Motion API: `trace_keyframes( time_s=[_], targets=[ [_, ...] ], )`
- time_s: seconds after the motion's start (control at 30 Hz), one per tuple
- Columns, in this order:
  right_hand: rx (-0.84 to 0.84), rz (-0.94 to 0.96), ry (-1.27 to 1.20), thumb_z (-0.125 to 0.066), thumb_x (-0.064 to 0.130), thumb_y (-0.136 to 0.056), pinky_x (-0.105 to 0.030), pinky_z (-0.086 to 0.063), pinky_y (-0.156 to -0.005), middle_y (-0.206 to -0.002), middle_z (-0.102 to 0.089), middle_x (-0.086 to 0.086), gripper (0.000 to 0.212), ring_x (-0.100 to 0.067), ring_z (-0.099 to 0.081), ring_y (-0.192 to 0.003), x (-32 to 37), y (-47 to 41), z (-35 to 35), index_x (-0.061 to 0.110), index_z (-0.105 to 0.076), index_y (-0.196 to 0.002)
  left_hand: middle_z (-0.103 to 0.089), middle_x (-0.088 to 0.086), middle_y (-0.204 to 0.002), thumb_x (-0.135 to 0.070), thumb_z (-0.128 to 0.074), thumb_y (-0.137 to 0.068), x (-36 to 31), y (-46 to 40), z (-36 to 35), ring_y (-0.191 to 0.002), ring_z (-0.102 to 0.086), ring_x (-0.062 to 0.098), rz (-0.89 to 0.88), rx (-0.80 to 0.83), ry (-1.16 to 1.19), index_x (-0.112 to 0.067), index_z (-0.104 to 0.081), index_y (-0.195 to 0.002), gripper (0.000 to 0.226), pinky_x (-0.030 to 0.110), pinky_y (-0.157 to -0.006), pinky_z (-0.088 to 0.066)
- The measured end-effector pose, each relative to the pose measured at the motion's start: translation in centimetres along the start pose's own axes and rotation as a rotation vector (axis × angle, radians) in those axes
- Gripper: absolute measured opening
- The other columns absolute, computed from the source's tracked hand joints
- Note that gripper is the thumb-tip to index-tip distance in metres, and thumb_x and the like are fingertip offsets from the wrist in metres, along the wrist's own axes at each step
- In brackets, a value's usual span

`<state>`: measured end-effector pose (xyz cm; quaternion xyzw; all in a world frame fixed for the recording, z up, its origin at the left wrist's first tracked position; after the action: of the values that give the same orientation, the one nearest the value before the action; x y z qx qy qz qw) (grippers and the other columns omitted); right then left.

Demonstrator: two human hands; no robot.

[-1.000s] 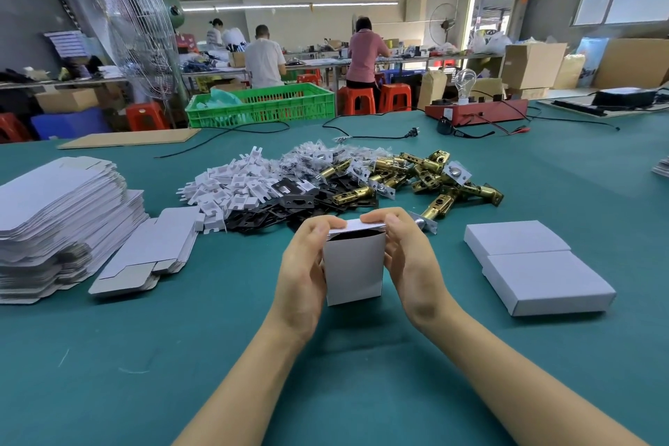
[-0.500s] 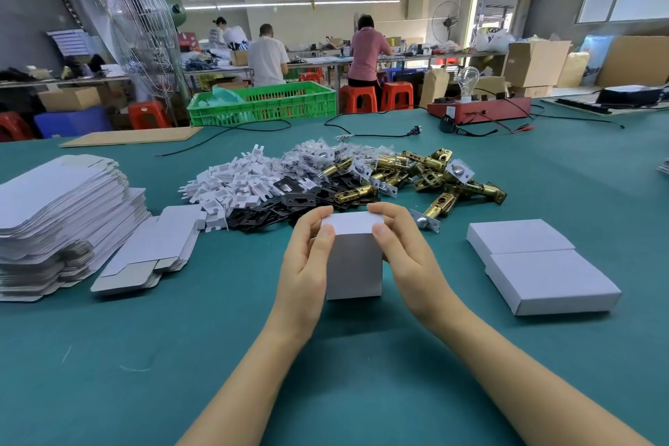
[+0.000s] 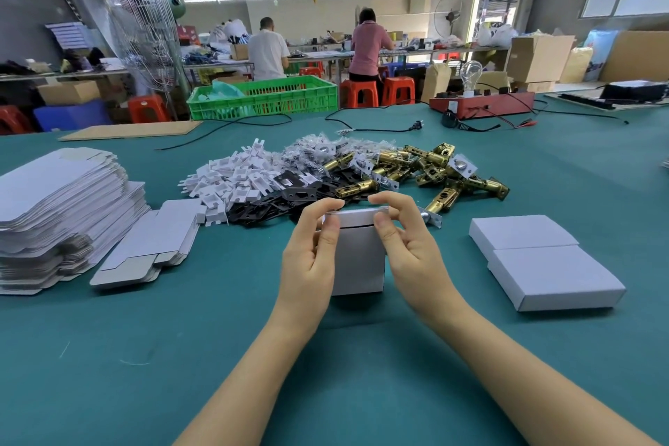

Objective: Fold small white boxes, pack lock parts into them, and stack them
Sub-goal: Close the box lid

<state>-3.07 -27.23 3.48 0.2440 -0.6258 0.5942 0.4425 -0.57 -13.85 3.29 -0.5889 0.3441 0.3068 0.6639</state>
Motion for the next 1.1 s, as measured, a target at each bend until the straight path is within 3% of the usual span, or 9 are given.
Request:
trace_keyframes(
  time_s=[0.13,0.2,0.37,0.47,0.57,0.83,0.9,1.0,1.1],
  targets=[
    [-0.020,0.027,0.005,-0.044,0.032,-0.095,-0.021,-0.035,-0.058,-0.079,-0.054,0.014,0.019,-0.021,-0.040,-0.060,0.3,0.0,-0.1,0.045,-0.057,-0.099,-0.061,-0.026,-0.097,-0.027,-0.043,-0.096,-0.1,0.0,0.0,-0.087,-0.054,-0.002,-0.004,0.011,-0.030,-0.038,-0.058,-0.108,0.022,0.009,-0.080,-0.039],
    [-0.041,0.031,-0.008,-0.048,0.028,-0.096,-0.025,-0.034,-0.057,-0.077,-0.055,0.012,0.018,-0.025,-0.040,-0.060,0.3,0.2,0.0,0.042,-0.059,-0.098,-0.063,-0.022,-0.099,-0.028,-0.044,-0.096,-0.1,-0.1,0.1,-0.086,-0.055,0.000,0.011,0.016,-0.031,-0.037,-0.061,-0.106,0.022,0.011,-0.079,-0.040],
    [-0.117,0.043,-0.022,-0.056,0.014,-0.096,-0.029,-0.037,-0.057,-0.081,-0.064,0.010,0.019,-0.019,-0.049,-0.059,0.3,0.3,0.5,0.030,-0.066,-0.098,-0.069,-0.014,-0.101,-0.028,-0.050,-0.095,0.1,-0.1,0.5,-0.086,-0.061,0.017,0.054,0.019,0.007,-0.035,-0.068,-0.102,0.020,0.017,-0.076,-0.047],
    [-0.126,0.059,-0.027,-0.058,0.012,-0.095,-0.017,-0.036,-0.055,-0.078,-0.064,0.014,0.018,-0.003,-0.048,-0.055,0.2,0.3,0.6,0.027,-0.068,-0.098,-0.070,-0.003,-0.107,-0.015,-0.059,-0.096,0.2,-0.3,0.8,-0.096,-0.064,0.009,0.052,0.006,0.054,-0.029,-0.071,-0.101,0.020,0.015,-0.081,-0.047],
    [-0.119,0.068,-0.014,-0.059,0.012,-0.094,-0.009,-0.037,-0.059,-0.081,-0.064,0.015,0.015,-0.001,-0.054,-0.059,0.2,0.3,0.6,0.023,-0.068,-0.101,-0.066,0.009,-0.110,-0.005,-0.062,-0.092,0.2,-0.5,1.1,-0.100,-0.064,0.004,0.058,0.002,0.131,-0.022,-0.074,-0.096,0.022,0.014,-0.083,-0.048],
    [-0.134,0.118,-0.009,-0.061,0.006,-0.092,-0.004,-0.038,-0.058,-0.070,-0.060,0.021,0.015,0.008,-0.055,-0.059,-0.1,0.2,0.8,0.006,-0.071,-0.104,-0.069,0.009,-0.108,-0.023,-0.061,-0.088,0.5,-0.5,0.9,-0.100,-0.065,0.005,0.053,-0.014,0.153,-0.021,-0.073,-0.098,0.016,0.015,-0.083,-0.049],
    [-0.138,0.108,-0.050,-0.063,0.005,-0.091,-0.006,-0.041,-0.063,-0.077,-0.066,0.018,0.016,0.006,-0.058,-0.064,0.0,0.1,0.9,0.008,-0.072,-0.103,-0.071,0.006,-0.106,-0.024,-0.061,-0.088,0.7,-0.5,1.0,-0.101,-0.066,0.007,0.058,-0.017,0.161,-0.022,-0.074,-0.097,0.016,0.016,-0.083,-0.049],
    [-0.143,0.083,-0.090,-0.064,0.006,-0.089,-0.015,-0.049,-0.077,-0.097,-0.073,0.000,0.017,-0.006,-0.068,-0.087,-0.1,0.1,0.9,0.014,-0.073,-0.102,-0.073,0.001,-0.103,-0.027,-0.062,-0.086,1.0,-0.5,1.0,-0.099,-0.067,0.007,0.069,-0.018,0.184,-0.022,-0.075,-0.096,0.017,0.017,-0.082,-0.050],
    [-0.160,0.075,-0.100,-0.065,0.007,-0.088,-0.023,-0.052,-0.086,-0.103,-0.073,-0.003,0.015,-0.013,-0.068,-0.100,-0.3,0.1,1.0,0.012,-0.073,-0.099,-0.075,-0.006,-0.099,-0.028,-0.062,-0.085,1.1,-0.5,1.0,-0.097,-0.067,0.004,0.074,-0.013,0.190,-0.021,-0.074,-0.096,0.017,0.016,-0.082,-0.049]
  ],
)
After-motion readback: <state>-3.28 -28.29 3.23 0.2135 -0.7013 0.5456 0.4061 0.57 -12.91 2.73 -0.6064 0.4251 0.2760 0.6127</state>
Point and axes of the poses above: each hand's wrist, its own y-axis away from the middle knuckle, its own z-axis out of the back of the hand, x = y × z, the point moved 5 cm from there along -y, towards the middle knuckle
